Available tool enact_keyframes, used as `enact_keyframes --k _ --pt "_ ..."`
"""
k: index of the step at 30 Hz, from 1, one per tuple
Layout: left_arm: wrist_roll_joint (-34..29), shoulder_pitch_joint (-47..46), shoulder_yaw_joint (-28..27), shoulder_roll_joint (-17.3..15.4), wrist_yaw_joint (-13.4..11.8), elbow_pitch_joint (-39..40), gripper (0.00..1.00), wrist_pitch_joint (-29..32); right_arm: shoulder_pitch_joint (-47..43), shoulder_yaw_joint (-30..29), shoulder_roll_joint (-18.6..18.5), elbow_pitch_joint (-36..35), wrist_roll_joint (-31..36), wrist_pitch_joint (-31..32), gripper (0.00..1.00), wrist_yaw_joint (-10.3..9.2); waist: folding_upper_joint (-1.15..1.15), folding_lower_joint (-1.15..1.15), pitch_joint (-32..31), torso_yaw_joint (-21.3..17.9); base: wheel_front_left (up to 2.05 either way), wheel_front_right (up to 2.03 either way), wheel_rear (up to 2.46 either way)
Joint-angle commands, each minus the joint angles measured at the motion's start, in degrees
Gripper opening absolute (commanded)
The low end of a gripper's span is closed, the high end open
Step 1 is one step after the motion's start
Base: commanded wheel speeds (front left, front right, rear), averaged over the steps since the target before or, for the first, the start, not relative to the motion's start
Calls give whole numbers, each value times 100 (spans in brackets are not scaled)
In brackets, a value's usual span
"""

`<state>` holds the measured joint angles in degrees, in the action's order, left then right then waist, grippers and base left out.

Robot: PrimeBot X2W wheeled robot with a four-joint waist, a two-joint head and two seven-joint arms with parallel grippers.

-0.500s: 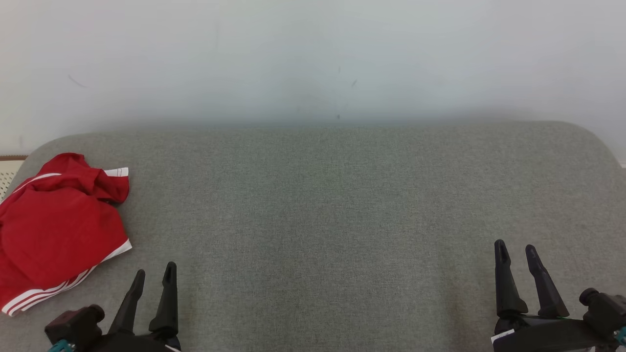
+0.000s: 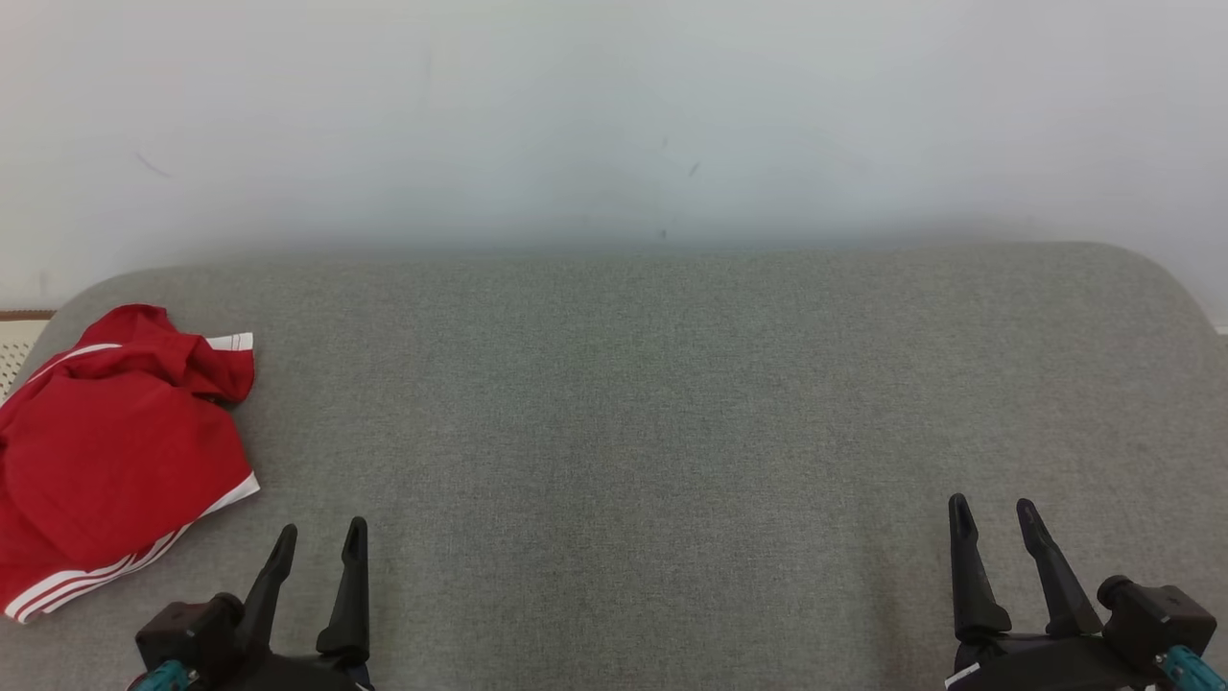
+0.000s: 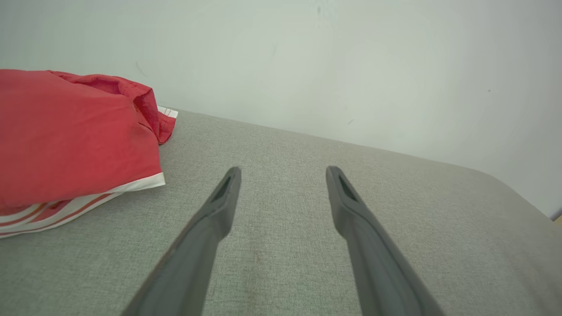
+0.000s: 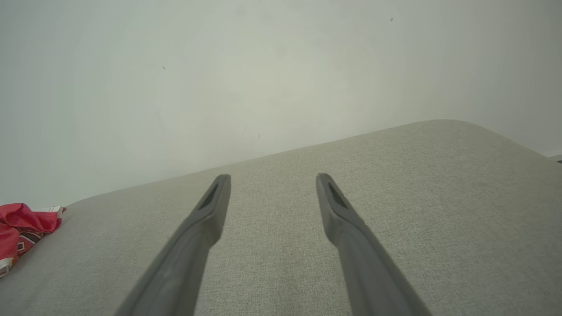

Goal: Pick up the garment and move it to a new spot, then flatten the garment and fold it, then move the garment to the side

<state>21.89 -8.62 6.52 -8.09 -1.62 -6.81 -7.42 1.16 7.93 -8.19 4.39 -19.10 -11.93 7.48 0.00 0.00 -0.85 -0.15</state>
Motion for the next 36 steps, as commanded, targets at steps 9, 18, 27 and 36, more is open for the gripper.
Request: enact_keyframes --k 9,18,27,36 --pt "-411 -109 131 -19 -112 -180 100 -212 146 -54 64 148 587 -62 100 2 0 0 -11 -22 0 0 0" --pt "-711 -140 198 9 -209 -330 100 -371 233 -50 62 298 932 -52 100 2 0 0 3 -12 0 0 0" --pt "-961 -202 244 23 -237 -447 100 -508 271 -38 98 377 1257 -60 100 2 0 0 6 3 0 0 0" --pt "-1122 -250 275 63 -219 -592 100 -644 230 -88 212 399 1520 -112 100 2 0 0 0 -10 0 0 0"
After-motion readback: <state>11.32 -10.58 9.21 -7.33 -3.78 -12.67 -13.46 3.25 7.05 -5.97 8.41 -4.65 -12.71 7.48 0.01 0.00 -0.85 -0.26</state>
